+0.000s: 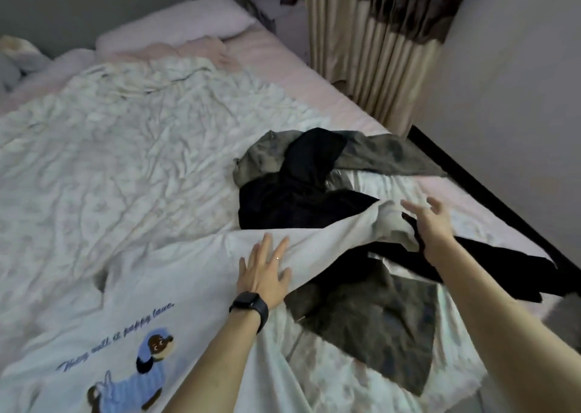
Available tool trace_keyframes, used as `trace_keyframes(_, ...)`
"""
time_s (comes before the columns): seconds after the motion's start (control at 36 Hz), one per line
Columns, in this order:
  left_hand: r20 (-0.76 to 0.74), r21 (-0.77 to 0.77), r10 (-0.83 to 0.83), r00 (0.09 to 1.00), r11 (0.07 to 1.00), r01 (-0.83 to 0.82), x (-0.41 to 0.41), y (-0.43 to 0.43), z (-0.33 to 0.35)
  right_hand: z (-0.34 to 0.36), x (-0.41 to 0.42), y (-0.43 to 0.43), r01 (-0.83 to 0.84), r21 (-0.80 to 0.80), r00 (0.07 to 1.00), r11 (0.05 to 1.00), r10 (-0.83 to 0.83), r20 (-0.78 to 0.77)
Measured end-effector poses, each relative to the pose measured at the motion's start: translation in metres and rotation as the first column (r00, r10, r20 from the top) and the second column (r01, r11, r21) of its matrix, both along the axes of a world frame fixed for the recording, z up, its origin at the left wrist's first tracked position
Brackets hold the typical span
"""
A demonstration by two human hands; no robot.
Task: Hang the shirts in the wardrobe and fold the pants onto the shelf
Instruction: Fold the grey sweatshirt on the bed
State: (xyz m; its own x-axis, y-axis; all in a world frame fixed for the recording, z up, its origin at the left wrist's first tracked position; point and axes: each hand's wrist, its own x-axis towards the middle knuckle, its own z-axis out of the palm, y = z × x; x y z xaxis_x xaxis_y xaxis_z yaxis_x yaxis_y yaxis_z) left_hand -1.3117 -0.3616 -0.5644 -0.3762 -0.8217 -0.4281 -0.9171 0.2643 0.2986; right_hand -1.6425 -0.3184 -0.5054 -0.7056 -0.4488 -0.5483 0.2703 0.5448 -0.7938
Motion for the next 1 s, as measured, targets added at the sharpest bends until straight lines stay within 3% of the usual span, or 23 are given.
trace_keyframes(0.06,0.045,0.071,0.031,0.999,0.997,-0.034,-0.002,0.003,-0.011,-0.027,0.012,0.023,-0.042,0.174,0.985,0.984,0.070,-0.160)
trace_keyframes(0.11,0.082,0.138,0.038,0.996,0.989,-0.049,0.000,0.008,-0.021,-0.052,0.034,0.047,-0.054,0.247,0.969,0.967,0.111,-0.222)
trace_keyframes(0.22,0.121,0.180,-0.017,0.992,0.984,-0.005,0.008,0.018,-0.031,-0.079,0.073,0.074,-0.024,0.239,0.993,0.971,0.051,-0.105)
trace_keyframes(0.36,0.026,0.123,0.013,1.000,0.992,-0.016,-0.002,0.001,-0.020,-0.072,0.061,0.038,0.057,0.168,0.997,0.984,-0.064,0.037)
trace_keyframes(0.47,-0.021,0.044,-0.065,0.998,0.997,0.065,-0.035,-0.021,-0.002,-0.064,0.027,-0.008,0.049,0.141,0.944,0.989,-0.092,0.317)
trace_keyframes(0.53,-0.056,0.060,-0.063,0.996,0.996,0.067,-0.057,-0.028,0.006,-0.063,0.014,-0.024,0.080,0.143,0.930,0.986,-0.126,0.345)
trace_keyframes(0.58,-0.093,0.062,-0.074,0.993,0.995,0.080,-0.080,-0.035,0.011,-0.057,0.001,-0.032,0.098,0.133,0.957,0.986,-0.130,0.260)
trace_keyframes(0.64,-0.128,0.055,-0.097,0.987,0.993,0.105,-0.100,-0.042,0.014,-0.047,-0.011,-0.042,0.102,-0.006,0.986,0.995,-0.100,0.133)
trace_keyframes(0.72,-0.189,0.092,-0.058,0.980,0.993,0.077,-0.123,-0.051,0.017,-0.019,-0.031,-0.054,0.131,-0.376,0.984,0.917,-0.073,0.164)
trace_keyframes(0.78,-0.239,0.103,-0.040,0.970,0.992,0.067,-0.134,-0.053,0.017,-0.012,-0.053,-0.054,0.155,-0.421,0.985,0.894,-0.108,0.134)
trace_keyframes(0.86,-0.252,0.095,-0.133,0.959,0.982,0.161,-0.142,-0.051,0.014,-0.038,-0.083,-0.038,0.252,-0.279,0.963,0.927,-0.212,0.165)
trace_keyframes(0.94,-0.084,0.126,-0.311,0.947,0.939,0.320,-0.151,-0.044,0.006,-0.076,-0.080,-0.008,0.111,0.088,0.981,0.990,-0.124,0.148)
trace_keyframes(1.0,-0.019,0.176,-0.322,0.946,0.931,0.320,-0.160,-0.042,0.000,-0.093,-0.062,0.007,0.063,0.128,0.975,0.990,-0.089,0.204)
